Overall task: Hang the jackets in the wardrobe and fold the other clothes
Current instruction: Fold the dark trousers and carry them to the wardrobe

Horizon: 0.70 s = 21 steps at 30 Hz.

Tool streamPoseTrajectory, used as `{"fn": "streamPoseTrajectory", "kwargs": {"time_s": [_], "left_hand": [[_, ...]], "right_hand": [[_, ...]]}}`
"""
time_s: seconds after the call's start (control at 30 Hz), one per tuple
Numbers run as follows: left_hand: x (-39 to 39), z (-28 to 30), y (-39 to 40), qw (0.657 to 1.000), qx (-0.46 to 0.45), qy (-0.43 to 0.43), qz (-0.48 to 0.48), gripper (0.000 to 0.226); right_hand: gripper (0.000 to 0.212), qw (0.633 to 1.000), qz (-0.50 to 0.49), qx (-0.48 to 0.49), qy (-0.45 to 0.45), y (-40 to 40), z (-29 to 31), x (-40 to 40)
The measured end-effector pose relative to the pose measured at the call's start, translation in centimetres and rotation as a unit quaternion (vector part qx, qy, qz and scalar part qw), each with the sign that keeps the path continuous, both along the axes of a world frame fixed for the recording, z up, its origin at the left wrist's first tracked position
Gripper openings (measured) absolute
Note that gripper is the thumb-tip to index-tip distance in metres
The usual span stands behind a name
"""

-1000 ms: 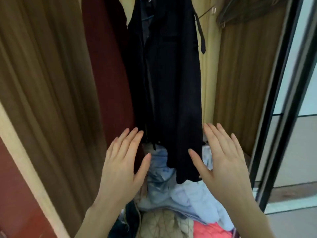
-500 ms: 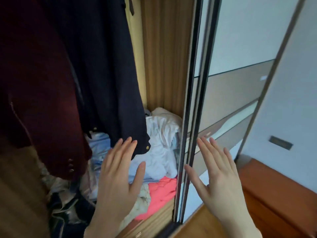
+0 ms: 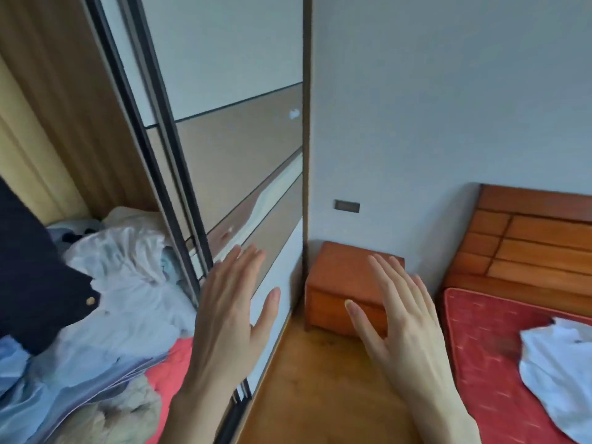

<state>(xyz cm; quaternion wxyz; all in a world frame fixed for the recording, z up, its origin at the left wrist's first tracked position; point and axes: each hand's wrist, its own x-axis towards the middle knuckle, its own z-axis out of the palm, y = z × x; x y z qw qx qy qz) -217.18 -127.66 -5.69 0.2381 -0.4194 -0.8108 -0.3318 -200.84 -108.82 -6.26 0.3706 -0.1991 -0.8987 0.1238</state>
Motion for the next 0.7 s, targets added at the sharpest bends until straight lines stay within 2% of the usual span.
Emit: {"fn": "streamPoseTrajectory", "kwargs": {"time_s": [0.13,0.27,0.43,0.7], "left_hand": [[2.2,-0.3,8.3,0.998,-0.010,0.009,-0.059,0.057],[5.0,-0.6,16.4,0.993,-0.015,0.007,-0.114,0.065],[8.4,-2.0,26.3,0.983,-0.047,0.005,-0.177,0.061],[16.4,-4.6,39.5,0.944,-0.094,0.009,-0.317,0.056]], "right_hand": [[0.066,0.997,-0.077,-0.014,-0.008,5.9,-0.8,4.6],[0.065,0.986,-0.164,-0.027,0.026,11.7,-2.1,9.2],[0.065,0.967,-0.250,-0.044,0.030,18.5,-3.5,15.3],[0.068,0.927,-0.370,-0.059,0.027,24.6,-5.5,24.6]]}}
